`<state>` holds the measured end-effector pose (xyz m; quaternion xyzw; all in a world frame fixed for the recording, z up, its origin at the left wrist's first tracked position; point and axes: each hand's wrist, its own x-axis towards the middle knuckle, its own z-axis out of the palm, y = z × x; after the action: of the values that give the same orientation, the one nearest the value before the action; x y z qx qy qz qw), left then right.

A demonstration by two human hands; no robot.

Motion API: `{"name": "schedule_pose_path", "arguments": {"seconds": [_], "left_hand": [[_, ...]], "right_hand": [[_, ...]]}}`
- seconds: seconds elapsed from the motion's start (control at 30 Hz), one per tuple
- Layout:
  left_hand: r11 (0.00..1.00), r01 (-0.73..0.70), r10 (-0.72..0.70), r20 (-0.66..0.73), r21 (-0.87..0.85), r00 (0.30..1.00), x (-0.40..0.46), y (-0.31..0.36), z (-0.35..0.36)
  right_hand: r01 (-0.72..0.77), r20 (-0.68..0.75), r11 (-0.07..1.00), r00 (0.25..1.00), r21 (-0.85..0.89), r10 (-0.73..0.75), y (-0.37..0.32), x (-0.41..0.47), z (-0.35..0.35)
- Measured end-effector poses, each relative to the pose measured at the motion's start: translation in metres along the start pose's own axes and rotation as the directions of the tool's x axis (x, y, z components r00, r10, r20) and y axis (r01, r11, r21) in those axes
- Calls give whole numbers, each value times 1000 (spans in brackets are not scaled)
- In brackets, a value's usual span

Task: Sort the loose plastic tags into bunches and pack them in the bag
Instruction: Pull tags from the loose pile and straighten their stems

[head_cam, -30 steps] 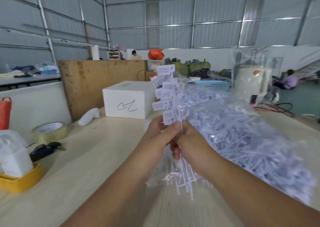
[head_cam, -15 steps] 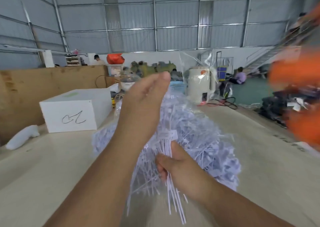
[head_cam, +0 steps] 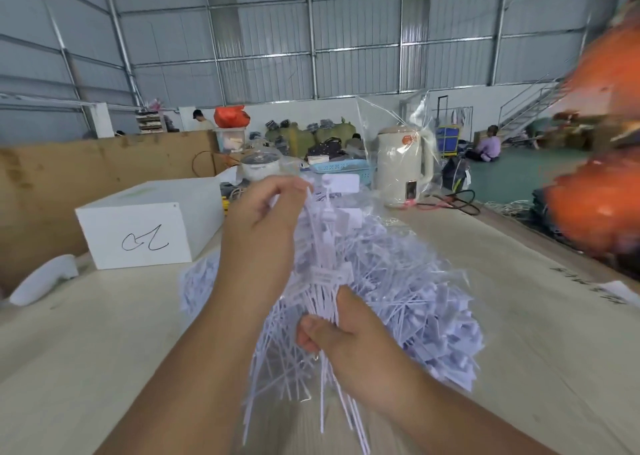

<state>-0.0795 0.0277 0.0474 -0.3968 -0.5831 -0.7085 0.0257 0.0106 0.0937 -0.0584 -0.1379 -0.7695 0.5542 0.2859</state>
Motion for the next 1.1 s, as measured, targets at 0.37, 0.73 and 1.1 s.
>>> {"name": "schedule_pose_path", "arguments": {"seconds": [0.37, 0.73, 1.1], "left_hand": [[999, -31, 36, 199, -30, 979, -23, 17, -1], [830, -363, 25, 623, 423, 782, -7, 47, 4], [943, -166, -19, 545, 288, 838, -15, 14, 6]], "right_hand": [[158, -81, 973, 986, 165, -147, -17, 1, -3], [171, -72, 950, 985, 262, -158, -23, -4, -7], [192, -104, 947, 980, 258, -170, -14, -1, -9]]}}
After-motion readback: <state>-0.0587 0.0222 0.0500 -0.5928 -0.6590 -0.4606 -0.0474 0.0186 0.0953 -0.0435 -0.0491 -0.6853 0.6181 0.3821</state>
